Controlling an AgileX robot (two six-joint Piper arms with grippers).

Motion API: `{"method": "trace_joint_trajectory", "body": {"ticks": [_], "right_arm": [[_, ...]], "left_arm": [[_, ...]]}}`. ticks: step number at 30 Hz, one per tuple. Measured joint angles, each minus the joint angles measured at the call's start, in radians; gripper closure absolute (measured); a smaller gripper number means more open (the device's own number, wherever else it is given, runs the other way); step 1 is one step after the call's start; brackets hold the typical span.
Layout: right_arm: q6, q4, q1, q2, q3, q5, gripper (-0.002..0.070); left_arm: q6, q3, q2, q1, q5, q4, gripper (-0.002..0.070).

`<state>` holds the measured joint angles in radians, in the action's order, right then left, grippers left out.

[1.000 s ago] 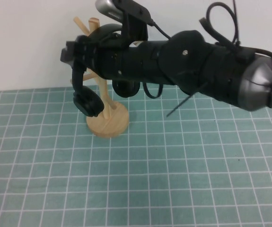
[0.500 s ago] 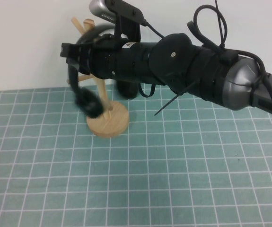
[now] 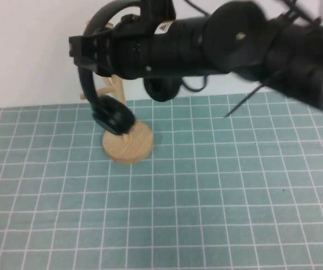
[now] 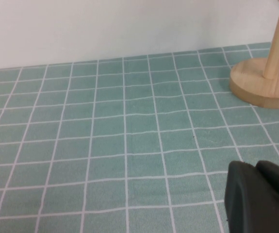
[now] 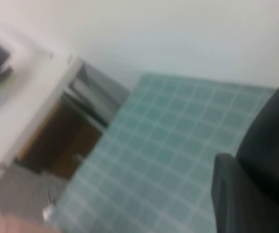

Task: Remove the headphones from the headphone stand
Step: Place the headphones on the table

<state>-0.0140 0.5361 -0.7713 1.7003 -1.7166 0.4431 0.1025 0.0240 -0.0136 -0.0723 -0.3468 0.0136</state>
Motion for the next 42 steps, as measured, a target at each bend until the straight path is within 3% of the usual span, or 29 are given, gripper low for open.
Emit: {"method": "trace_joint_trajectory", "body": {"ticks": [4, 7, 11, 18, 25, 36, 38, 42], "right_arm": [[0.273, -0.31, 0.0, -0.053, 0.0, 0.236, 0.0676], [0.351, -0.435, -0.005, -0.077, 0.002, 0.458, 0.0676], [0.434, -0.536, -0.02, -0.08, 0.05, 0.62, 0.0676], [0.379, -0.404, -0.021, 0.048, 0.208, 0.565, 0.0676], [0.268, -0.227, -0.029, 0.263, 0.175, 0.555, 0.0676], [0.301, -0.221, -0.029, 0.374, 0.09, 0.464, 0.0673], [0.301, -0.228, -0.029, 0.382, 0.088, 0.463, 0.0636], [0.315, -0.329, -0.029, 0.373, 0.09, 0.471, 0.0416]], "left_arm": [[0.0, 0.0, 0.0, 0.0, 0.0, 0.0, 0.0675], [0.0, 0.0, 0.0, 0.0, 0.0, 0.0, 0.0675], [0.0, 0.0, 0.0, 0.0, 0.0, 0.0, 0.0675], [0.002, 0.0, 0.0, 0.0, 0.0, 0.0, 0.0675], [0.002, 0.0, 0.0, 0.0, 0.0, 0.0, 0.0675], [0.002, 0.0, 0.0, 0.0, 0.0, 0.0, 0.0675], [0.002, 0.0, 0.0, 0.0, 0.0, 0.0, 0.0675], [0.002, 0.0, 0.0, 0.0, 0.0, 0.0, 0.0675]]}}
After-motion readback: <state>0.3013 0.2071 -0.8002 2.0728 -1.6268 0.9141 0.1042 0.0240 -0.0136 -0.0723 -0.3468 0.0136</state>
